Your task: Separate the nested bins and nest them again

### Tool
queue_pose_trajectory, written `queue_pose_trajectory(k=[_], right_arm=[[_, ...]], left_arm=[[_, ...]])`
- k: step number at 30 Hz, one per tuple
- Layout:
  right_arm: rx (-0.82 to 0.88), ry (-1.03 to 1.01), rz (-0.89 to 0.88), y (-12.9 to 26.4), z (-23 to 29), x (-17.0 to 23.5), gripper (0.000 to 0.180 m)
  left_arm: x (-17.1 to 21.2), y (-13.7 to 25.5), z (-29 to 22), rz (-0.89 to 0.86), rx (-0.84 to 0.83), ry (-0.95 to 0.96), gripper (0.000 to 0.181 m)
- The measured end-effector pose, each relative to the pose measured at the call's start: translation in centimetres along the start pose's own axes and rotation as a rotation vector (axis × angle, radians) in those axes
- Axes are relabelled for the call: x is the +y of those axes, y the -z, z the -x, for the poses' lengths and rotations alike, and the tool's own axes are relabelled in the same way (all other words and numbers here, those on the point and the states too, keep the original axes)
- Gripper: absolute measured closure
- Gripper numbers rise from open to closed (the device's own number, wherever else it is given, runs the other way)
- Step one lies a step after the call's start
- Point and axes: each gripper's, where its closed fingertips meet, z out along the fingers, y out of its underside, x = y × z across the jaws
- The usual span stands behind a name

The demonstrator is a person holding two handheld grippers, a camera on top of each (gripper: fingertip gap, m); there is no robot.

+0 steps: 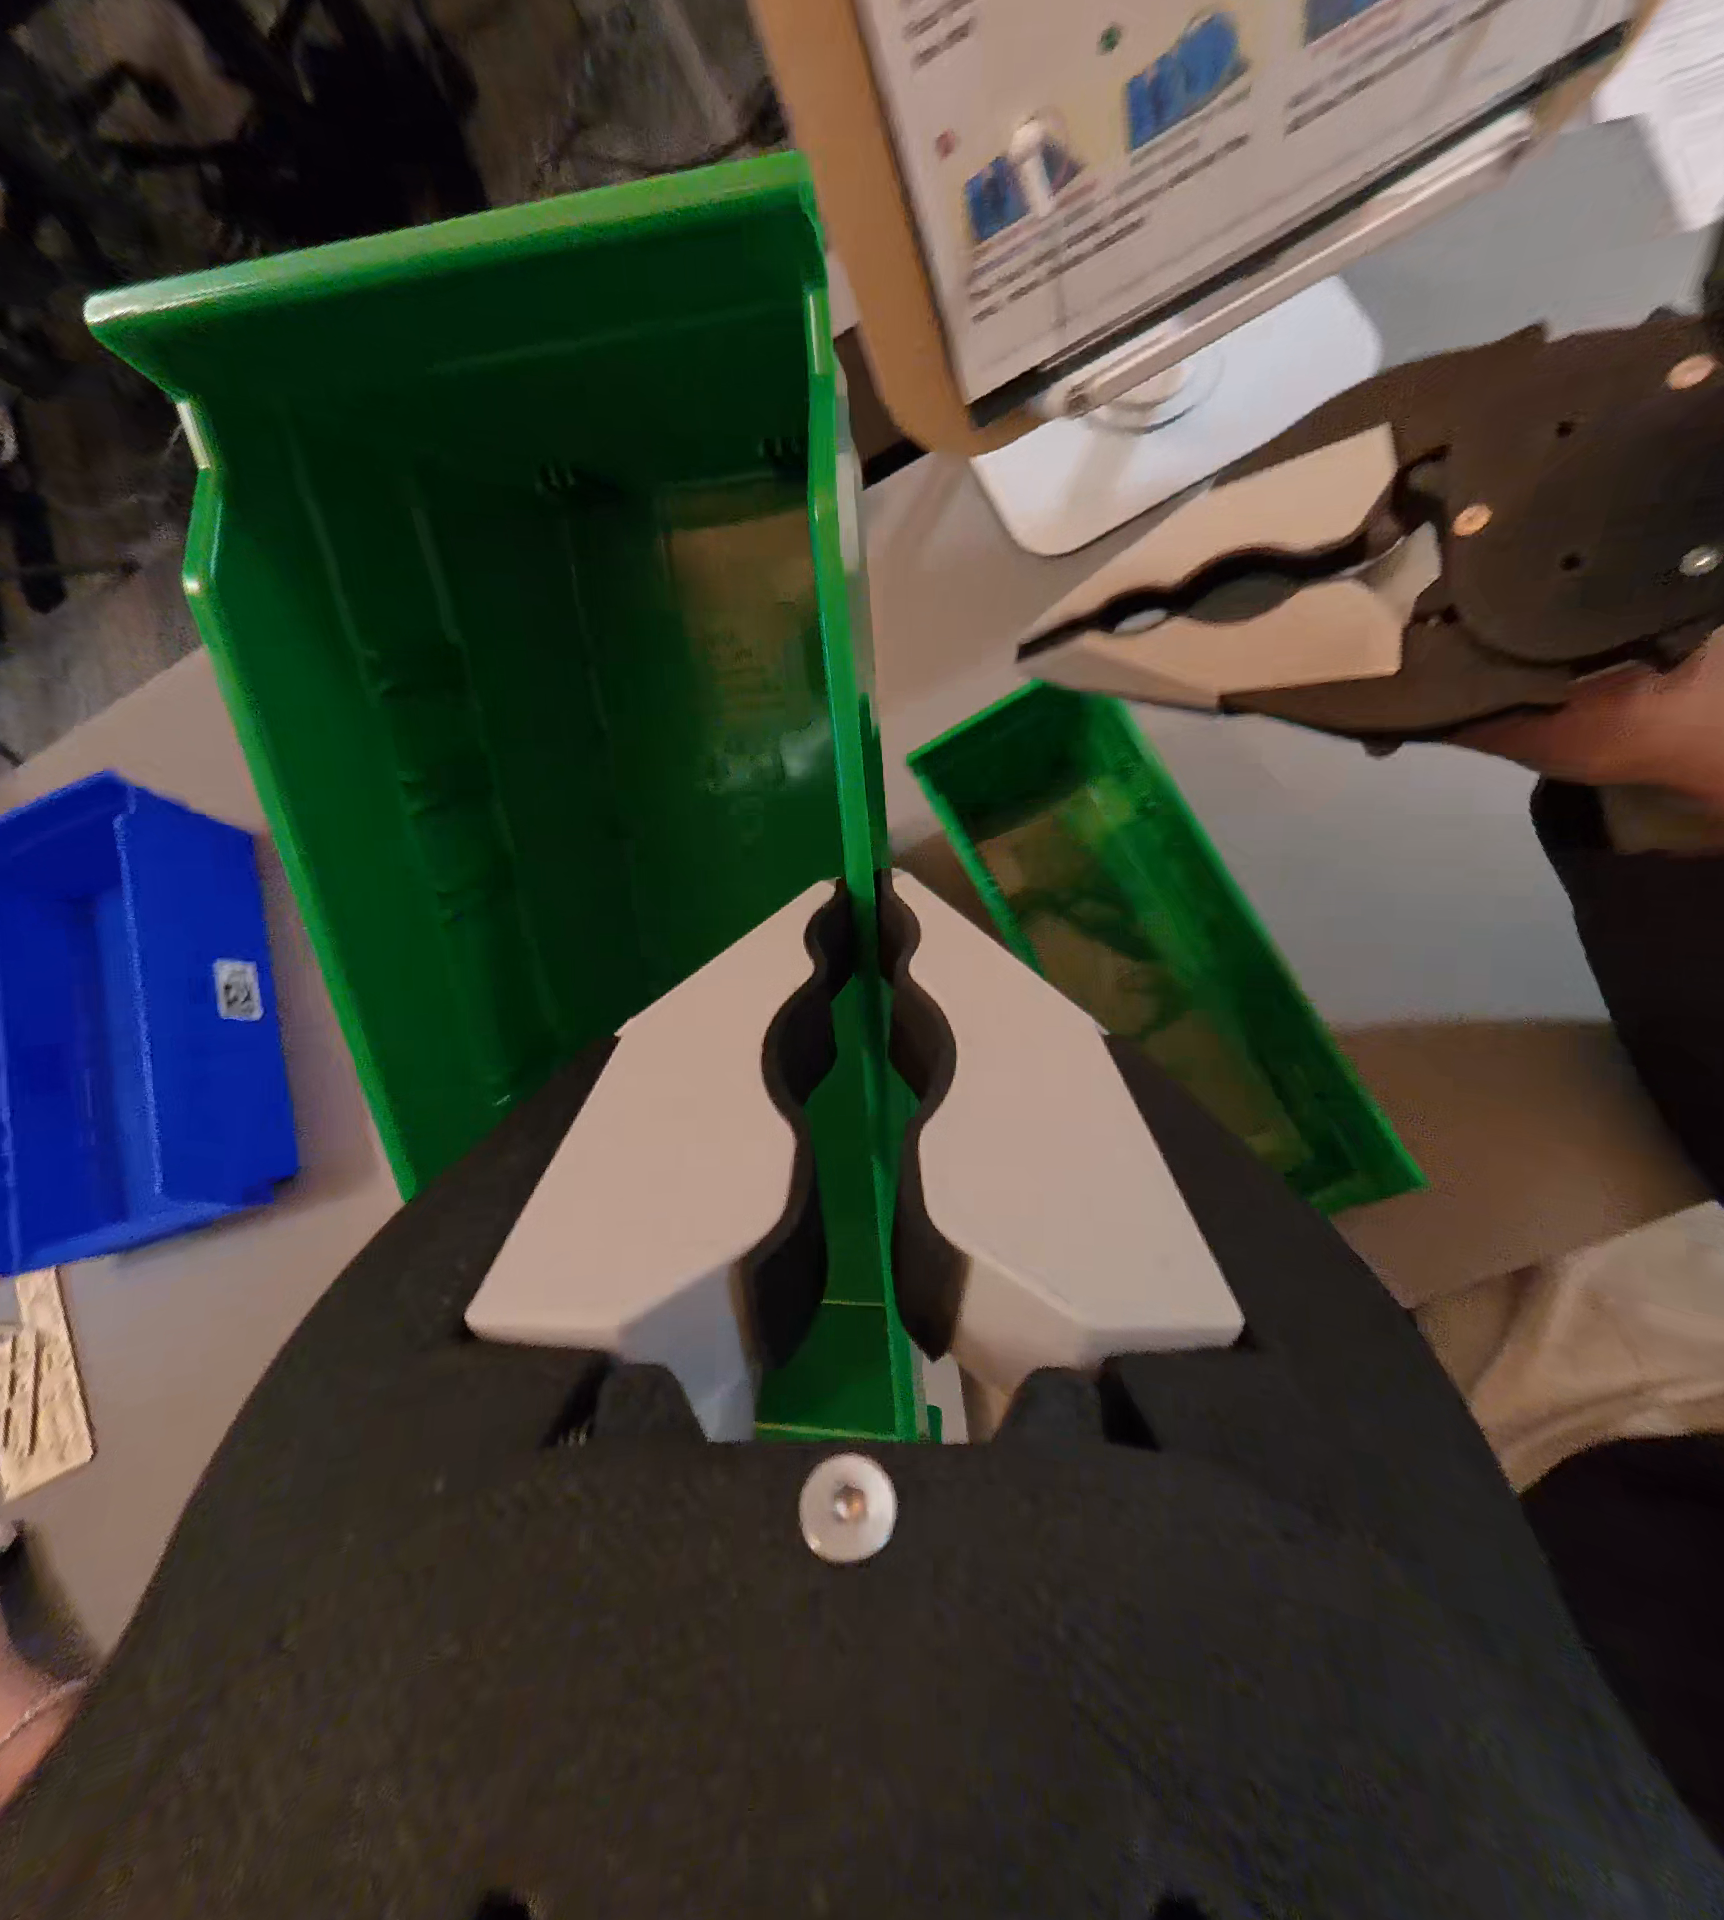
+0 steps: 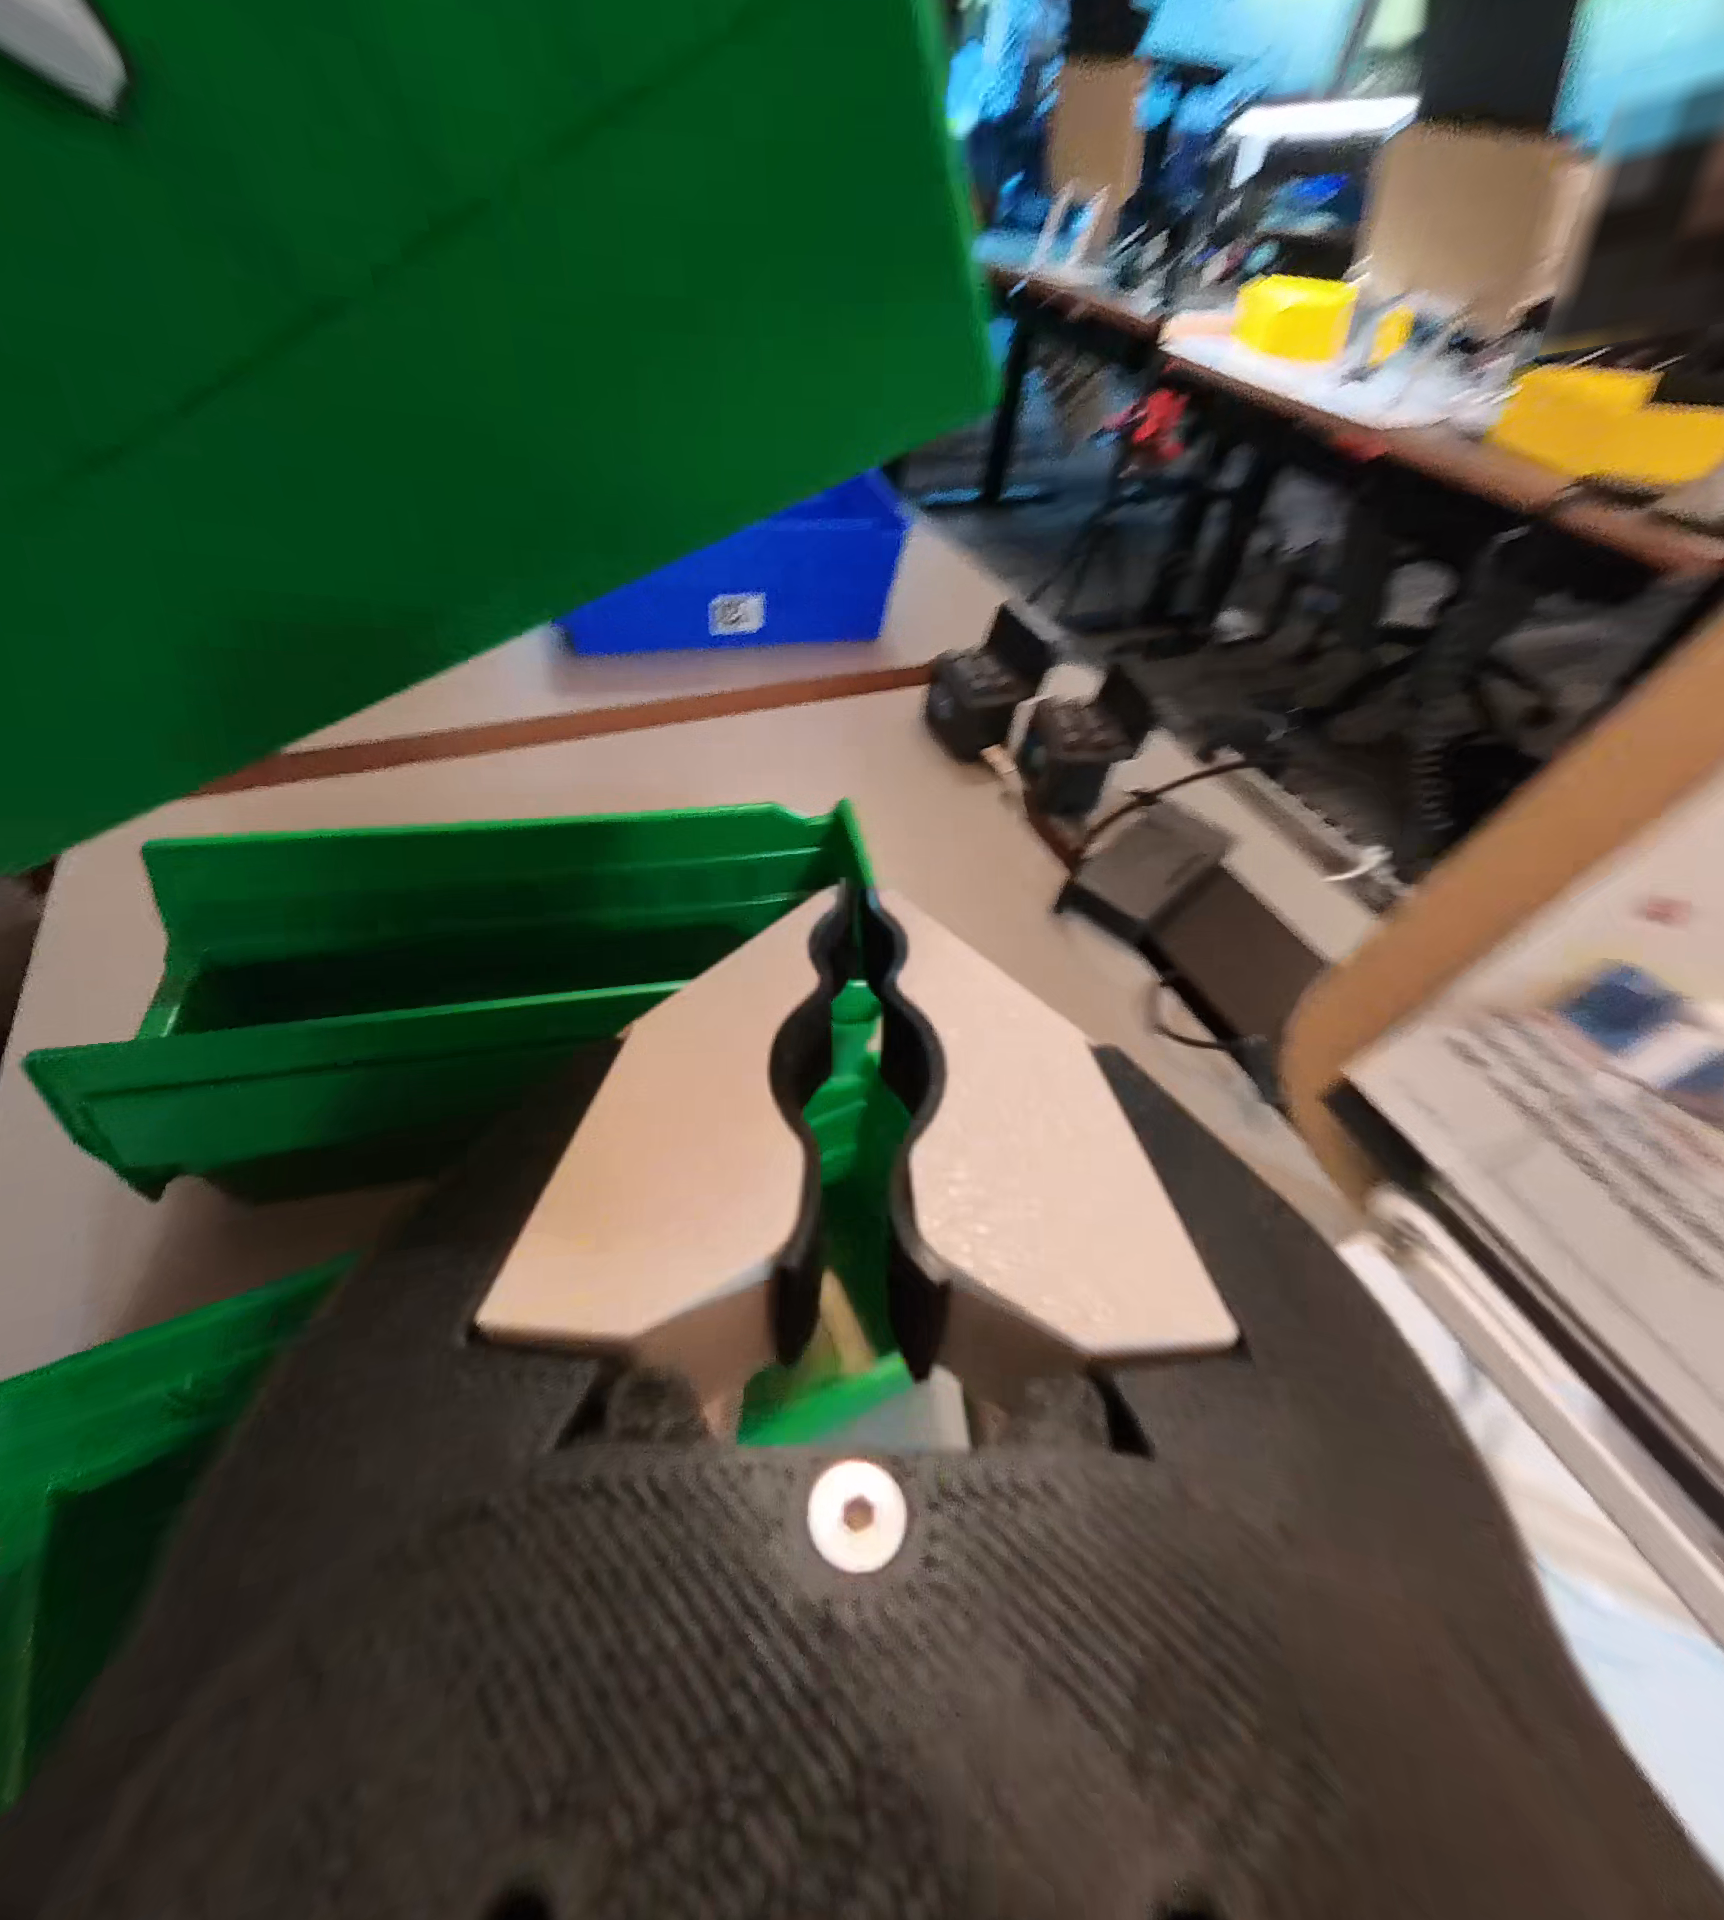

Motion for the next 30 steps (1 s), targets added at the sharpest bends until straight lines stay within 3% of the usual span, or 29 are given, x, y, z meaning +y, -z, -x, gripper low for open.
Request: queue_pose_trajectory(k=[1, 9, 14, 19, 25, 30], right_arm=[[0.045, 0.001, -0.035, 2.2, -0.8, -0.6, 0.179], [0.431, 0.042, -0.187, 21.4, -4.9, -1.0, 0.177], [0.575, 0.087, 0.019, 29.2, -5.5, 2.2, 0.180], [0.816, 0.170, 0.103, 36.4, -6.0, 2.7, 0.180], [0.905, 0.234, 0.162, 41.1, -4.6, 3.5, 0.180], [0.919, 0.183, 0.086, 44.1, -4.3, 3.3, 0.180]], left_arm=[[-0.5, 0.3, -1.2, -0.013, 0.028, -0.014, 0.179], [-3.6, -1.6, -15.8, -0.007, 0.361, -0.147, 0.180], [-3.5, -4.5, -24.5, 0.130, 0.518, -0.154, 0.179], [-3.2, -10.8, -28.4, 0.252, 0.432, -0.082, 0.179], [-5.0, -16.6, -30.1, 0.322, 0.318, 0.095, 0.179], [-5.0, -19.4, -31.1, 0.414, 0.282, 0.171, 0.177]])
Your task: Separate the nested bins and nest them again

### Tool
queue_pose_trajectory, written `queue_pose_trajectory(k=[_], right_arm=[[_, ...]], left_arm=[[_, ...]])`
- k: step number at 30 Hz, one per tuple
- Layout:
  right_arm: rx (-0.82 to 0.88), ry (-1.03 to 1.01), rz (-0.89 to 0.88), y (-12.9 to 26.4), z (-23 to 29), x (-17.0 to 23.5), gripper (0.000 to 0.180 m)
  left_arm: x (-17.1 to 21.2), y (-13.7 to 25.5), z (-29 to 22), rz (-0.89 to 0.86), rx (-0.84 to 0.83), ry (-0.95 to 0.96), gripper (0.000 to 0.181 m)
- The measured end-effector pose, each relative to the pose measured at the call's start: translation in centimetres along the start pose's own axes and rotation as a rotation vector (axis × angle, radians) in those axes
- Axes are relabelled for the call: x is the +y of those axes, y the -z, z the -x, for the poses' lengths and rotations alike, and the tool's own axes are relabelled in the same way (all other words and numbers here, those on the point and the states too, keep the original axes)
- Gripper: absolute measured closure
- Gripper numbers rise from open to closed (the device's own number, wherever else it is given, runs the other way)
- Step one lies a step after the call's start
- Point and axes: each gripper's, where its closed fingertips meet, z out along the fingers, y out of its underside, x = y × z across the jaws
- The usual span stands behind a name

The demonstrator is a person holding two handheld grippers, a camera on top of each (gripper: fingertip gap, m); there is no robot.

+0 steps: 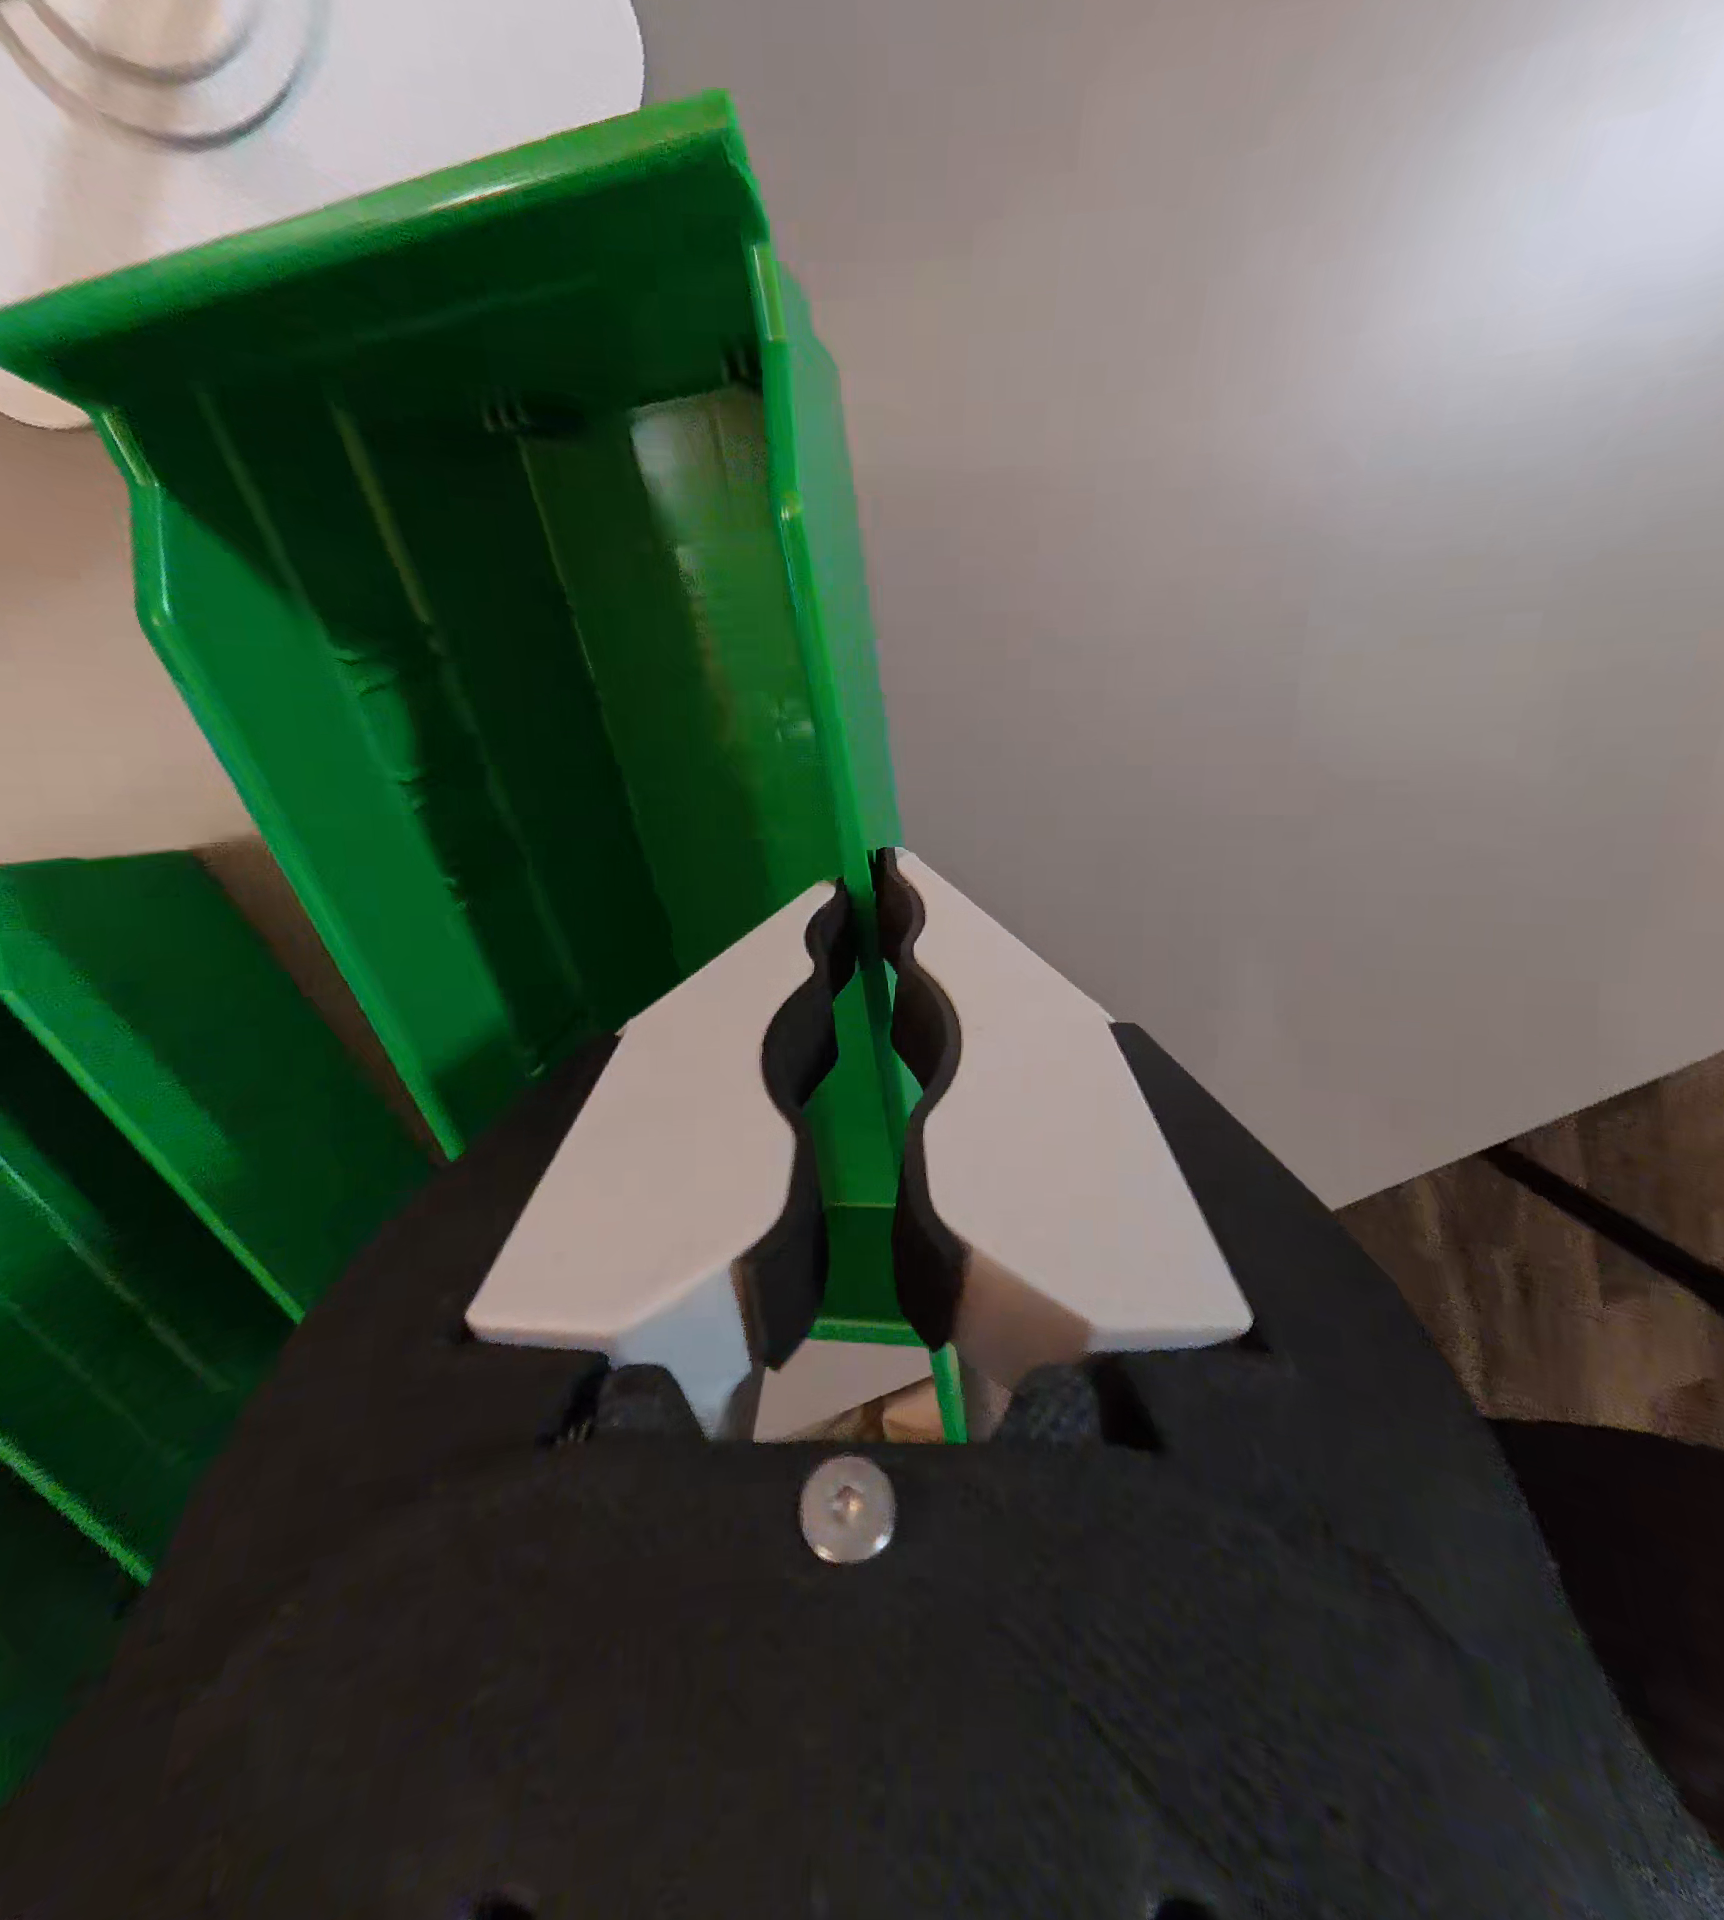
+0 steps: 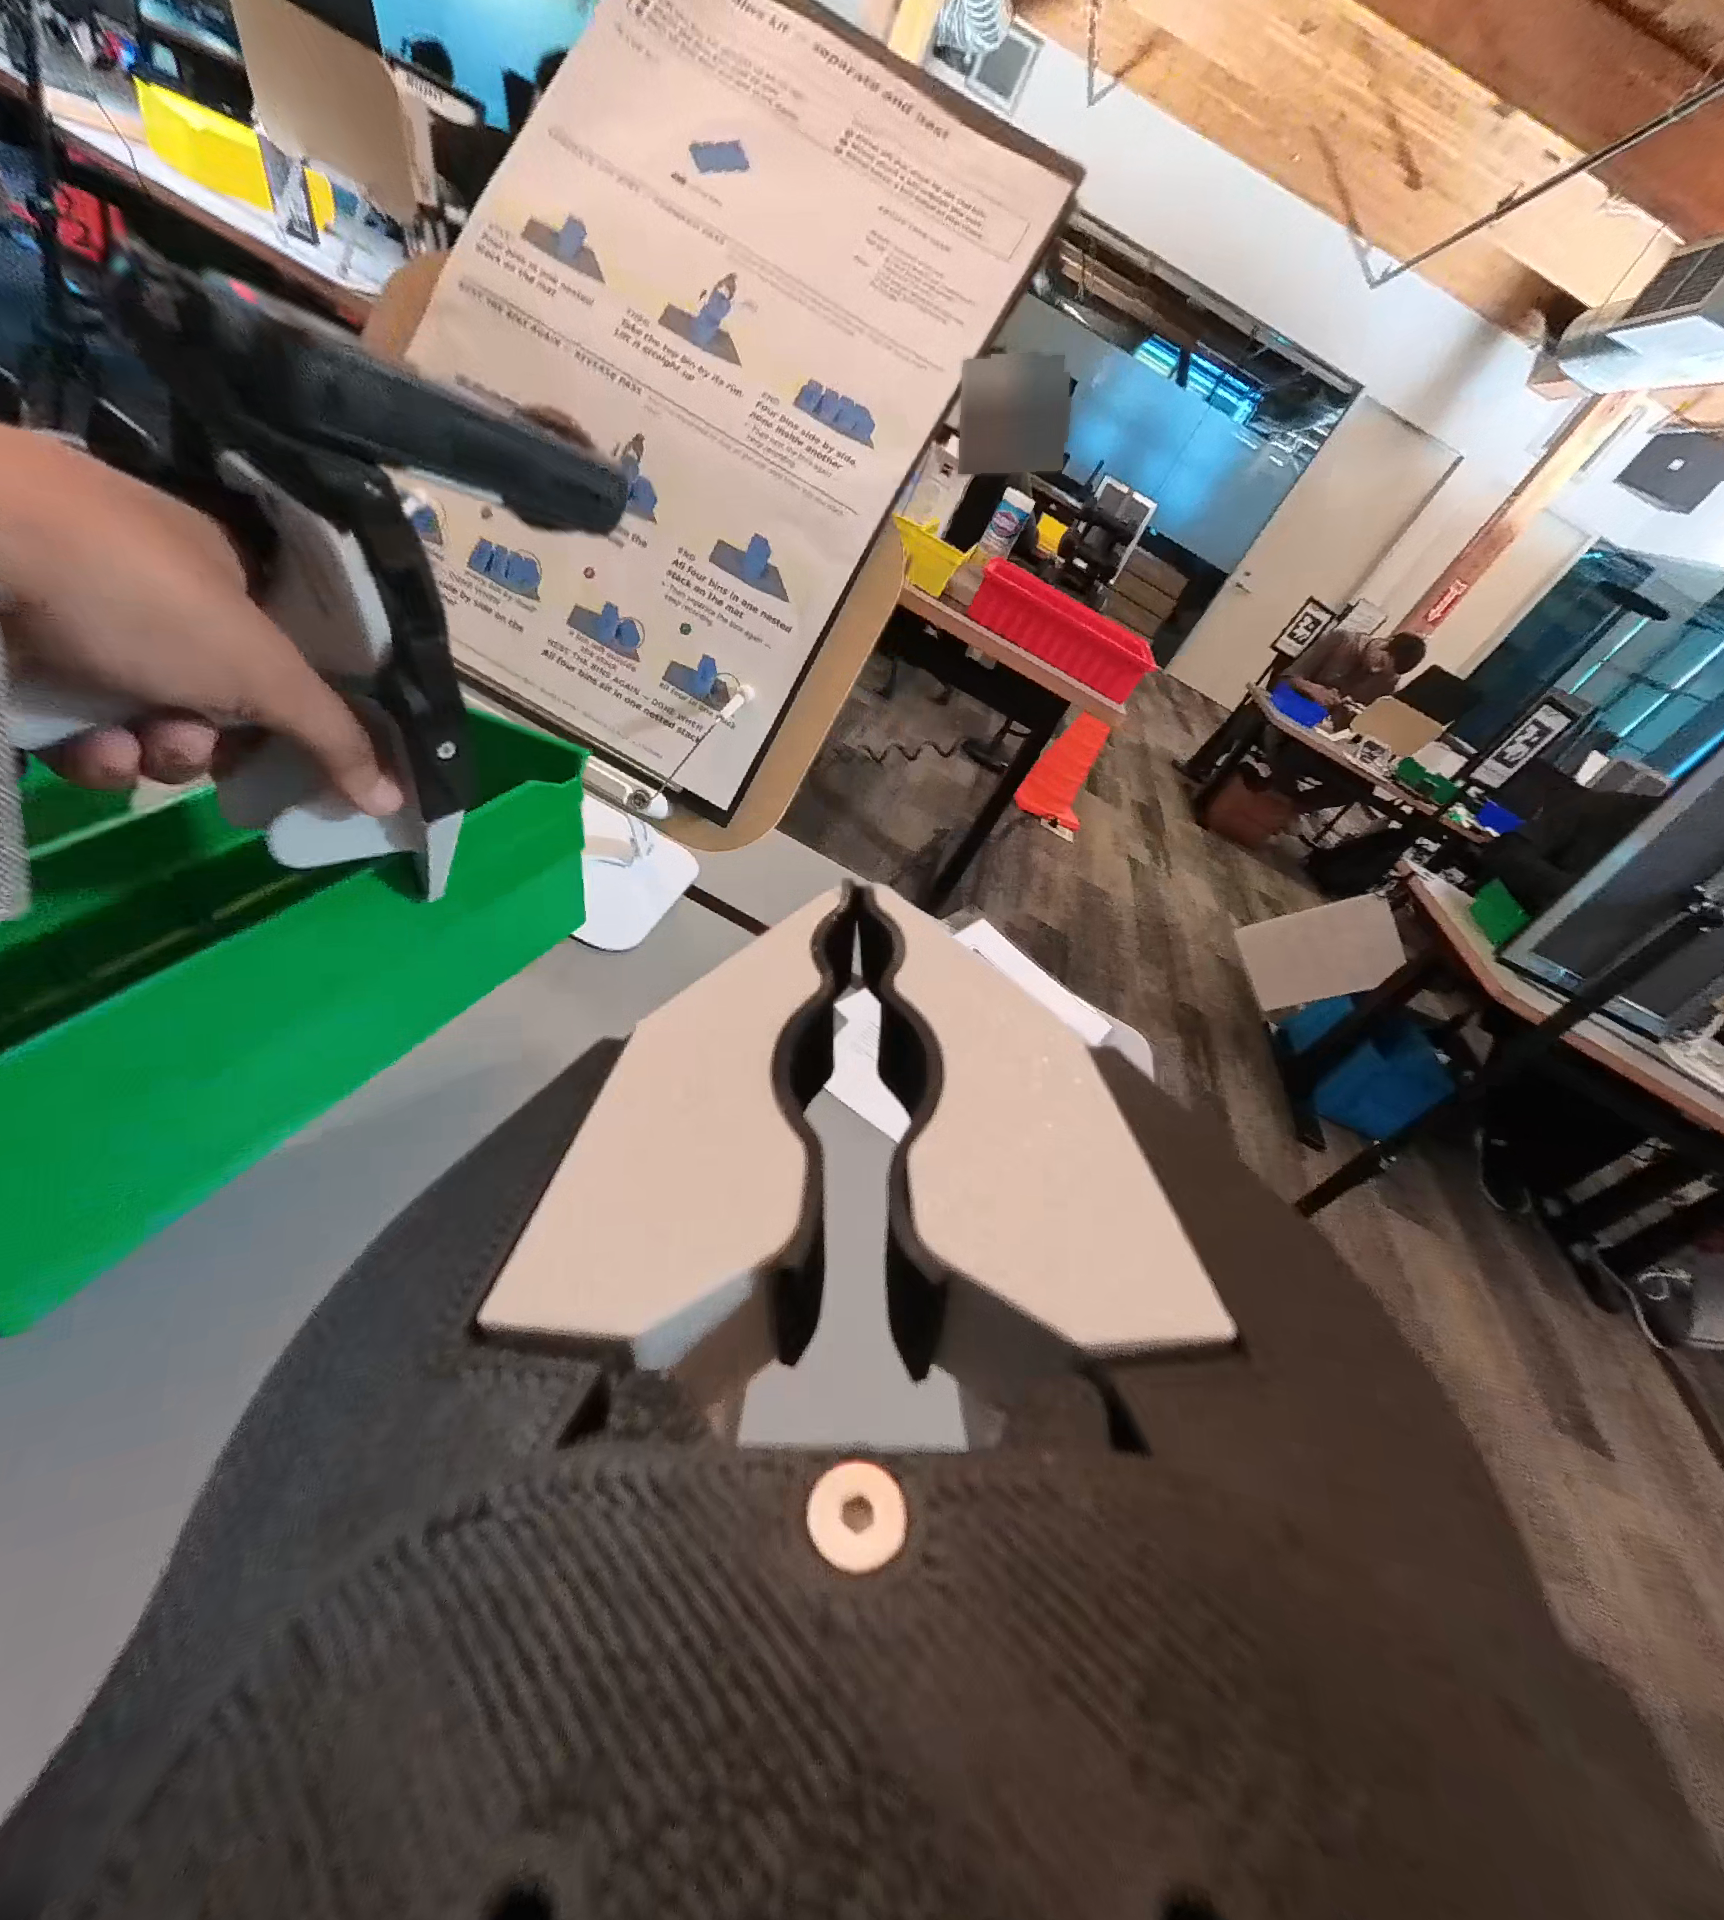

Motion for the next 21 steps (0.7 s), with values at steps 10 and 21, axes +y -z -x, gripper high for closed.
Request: queue_pose_trajectory(k=[10, 21], right_arm=[[0.014, -0.004, 0.004, -0.2, 0.1, 0.2, 0.180], [0.077, 0.003, -0.011, -3.0, 1.1, 0.4, 0.180]], left_arm=[[0.4, -4.7, 1.7, -0.039, 0.006, 0.179, 0.178], [-1.2, -2.3, -4.7, -0.181, 0.315, 0.140, 0.152]])
